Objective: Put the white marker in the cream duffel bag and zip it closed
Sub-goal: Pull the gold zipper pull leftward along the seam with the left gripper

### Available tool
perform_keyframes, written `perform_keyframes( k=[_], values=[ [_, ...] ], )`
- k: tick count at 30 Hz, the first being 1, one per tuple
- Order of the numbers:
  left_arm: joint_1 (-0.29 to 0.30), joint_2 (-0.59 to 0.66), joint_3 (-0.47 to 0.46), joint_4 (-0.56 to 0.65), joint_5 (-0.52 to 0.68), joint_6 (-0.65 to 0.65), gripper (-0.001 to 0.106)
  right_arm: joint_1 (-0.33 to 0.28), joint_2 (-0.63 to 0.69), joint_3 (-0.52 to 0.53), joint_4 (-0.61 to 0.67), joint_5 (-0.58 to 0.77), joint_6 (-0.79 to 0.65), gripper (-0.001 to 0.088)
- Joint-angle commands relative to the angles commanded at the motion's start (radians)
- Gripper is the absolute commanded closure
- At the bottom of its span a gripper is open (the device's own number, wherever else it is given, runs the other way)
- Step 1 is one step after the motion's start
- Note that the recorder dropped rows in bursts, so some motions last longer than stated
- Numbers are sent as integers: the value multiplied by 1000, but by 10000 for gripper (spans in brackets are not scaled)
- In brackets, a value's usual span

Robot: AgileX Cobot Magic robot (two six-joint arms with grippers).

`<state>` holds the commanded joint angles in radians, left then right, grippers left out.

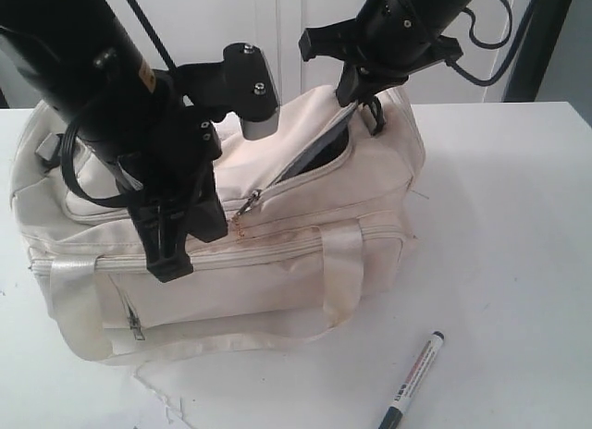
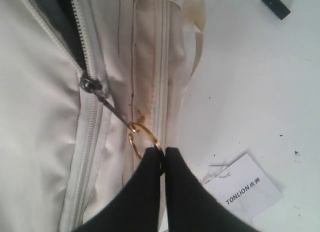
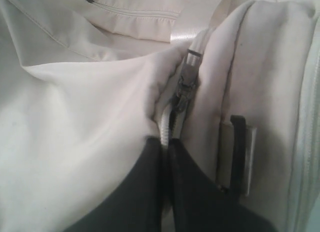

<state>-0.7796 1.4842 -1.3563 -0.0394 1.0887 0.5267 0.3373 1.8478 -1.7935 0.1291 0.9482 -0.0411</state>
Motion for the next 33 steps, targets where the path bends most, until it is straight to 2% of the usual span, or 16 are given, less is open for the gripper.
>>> perform_keyframes(
  k=[5,9,33],
  values=[
    [0,0,0,15,16,-4,1053,0,0,0,-2,0,0,868],
    [0,0,0,81,51,-79,1053,0,-2,0,-14,5,0,868],
    [0,-34,0,187,93,-132,1053,0,-2,0,-32,43,-15,868]
  ],
)
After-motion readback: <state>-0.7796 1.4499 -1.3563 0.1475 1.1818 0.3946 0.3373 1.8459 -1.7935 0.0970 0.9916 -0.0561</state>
